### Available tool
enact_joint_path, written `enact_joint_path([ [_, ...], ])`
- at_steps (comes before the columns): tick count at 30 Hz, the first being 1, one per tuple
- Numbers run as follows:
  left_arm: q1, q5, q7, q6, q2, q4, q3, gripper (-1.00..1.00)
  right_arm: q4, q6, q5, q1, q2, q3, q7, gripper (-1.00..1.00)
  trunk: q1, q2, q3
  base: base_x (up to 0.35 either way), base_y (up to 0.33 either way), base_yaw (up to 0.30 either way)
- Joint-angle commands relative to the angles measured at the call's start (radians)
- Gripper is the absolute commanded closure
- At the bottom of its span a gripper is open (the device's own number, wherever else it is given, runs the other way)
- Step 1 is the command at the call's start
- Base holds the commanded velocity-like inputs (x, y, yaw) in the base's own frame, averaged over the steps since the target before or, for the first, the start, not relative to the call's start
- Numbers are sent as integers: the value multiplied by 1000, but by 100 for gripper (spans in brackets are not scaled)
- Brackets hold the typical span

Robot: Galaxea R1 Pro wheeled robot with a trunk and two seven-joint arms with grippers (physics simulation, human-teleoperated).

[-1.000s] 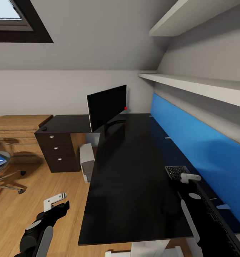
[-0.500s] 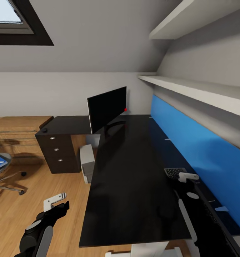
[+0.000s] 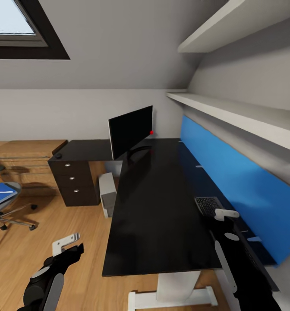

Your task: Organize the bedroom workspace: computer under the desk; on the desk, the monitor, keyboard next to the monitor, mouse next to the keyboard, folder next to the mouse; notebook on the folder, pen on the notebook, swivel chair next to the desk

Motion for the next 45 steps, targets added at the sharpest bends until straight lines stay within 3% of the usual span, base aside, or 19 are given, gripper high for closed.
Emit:
enact_joint_path([
  [1,-1,11,8,3,-1,-1,1,-100,-1,5,-5,0,-1,1,-6,-100,-5,6,2,-339,0,0],
  [22,-1,11,8,5,1,-1,1,-100,-3,3,0,0,-1,1,-7,-100,-85,153,68,-340,0,0],
  [28,-1,11,8,5,0,-1,1,-100,1,2,-5,0,-2,-1,-6,-100,-108,195,87,-112,0,0],
  [40,-1,11,8,5,-1,-1,1,-100,4,2,-10,0,-3,-6,-3,-100,-108,195,87,-11,0,0],
  [45,-1,11,8,3,-2,-1,0,-100,5,2,-41,0,-4,-39,-2,-100,-108,195,87,-1,0,0],
])
